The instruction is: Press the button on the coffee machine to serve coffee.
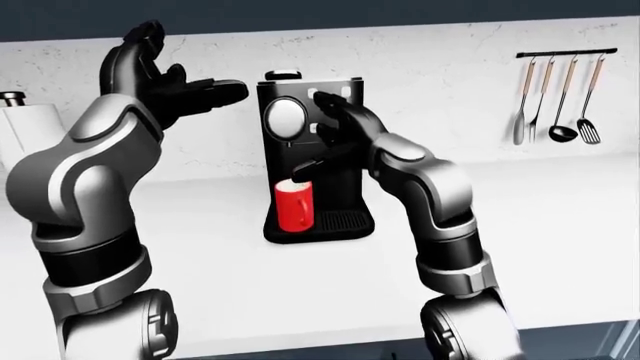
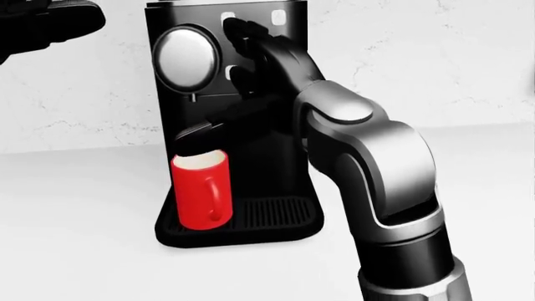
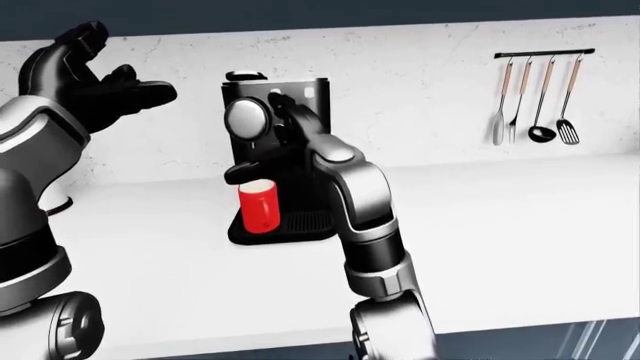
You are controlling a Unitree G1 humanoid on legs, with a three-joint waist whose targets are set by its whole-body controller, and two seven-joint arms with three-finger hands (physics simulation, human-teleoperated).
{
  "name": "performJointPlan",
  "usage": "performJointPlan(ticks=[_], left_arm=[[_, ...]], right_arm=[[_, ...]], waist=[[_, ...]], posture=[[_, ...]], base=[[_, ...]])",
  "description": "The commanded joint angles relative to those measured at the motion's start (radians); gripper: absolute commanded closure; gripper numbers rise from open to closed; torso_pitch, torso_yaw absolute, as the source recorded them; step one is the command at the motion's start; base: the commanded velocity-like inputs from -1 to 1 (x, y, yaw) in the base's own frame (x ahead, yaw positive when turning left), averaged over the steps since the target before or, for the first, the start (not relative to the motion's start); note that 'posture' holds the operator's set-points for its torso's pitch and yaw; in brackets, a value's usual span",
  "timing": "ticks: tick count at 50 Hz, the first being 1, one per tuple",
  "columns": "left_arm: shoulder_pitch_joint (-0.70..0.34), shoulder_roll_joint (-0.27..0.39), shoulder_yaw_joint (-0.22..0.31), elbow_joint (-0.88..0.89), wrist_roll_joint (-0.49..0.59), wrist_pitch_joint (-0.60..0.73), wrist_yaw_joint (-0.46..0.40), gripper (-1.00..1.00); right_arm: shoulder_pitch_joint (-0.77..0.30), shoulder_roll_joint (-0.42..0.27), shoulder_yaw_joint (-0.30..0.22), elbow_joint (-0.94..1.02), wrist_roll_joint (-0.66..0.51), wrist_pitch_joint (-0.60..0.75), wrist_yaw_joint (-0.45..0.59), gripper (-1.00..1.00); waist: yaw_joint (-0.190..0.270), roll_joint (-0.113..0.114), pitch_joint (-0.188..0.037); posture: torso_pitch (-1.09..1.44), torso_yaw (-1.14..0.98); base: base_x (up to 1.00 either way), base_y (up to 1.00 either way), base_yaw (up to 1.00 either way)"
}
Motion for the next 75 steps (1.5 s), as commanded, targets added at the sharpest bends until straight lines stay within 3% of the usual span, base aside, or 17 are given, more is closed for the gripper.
performJointPlan(ticks=[1, 75], left_arm=[[-0.033, 0.011, 0.009, -0.017, 0.001, -0.024, -0.002, -1.00], [-0.058, 0.009, 0.004, -0.006, -0.003, -0.028, 0.000, -1.00]], right_arm=[[-0.046, -0.003, -0.012, -0.017, 0.000, -0.035, -0.007, -1.00], [-0.143, 0.001, -0.023, 0.377, -0.011, -0.328, 0.014, -1.00]], waist=[[0.000, 0.005, -0.001], [-0.003, 0.011, -0.002]], posture=[[-0.68, 0.00], [-0.68, 0.00]], base=[[0.00, 0.00, 0.00], [0.00, 0.00, 0.00]])
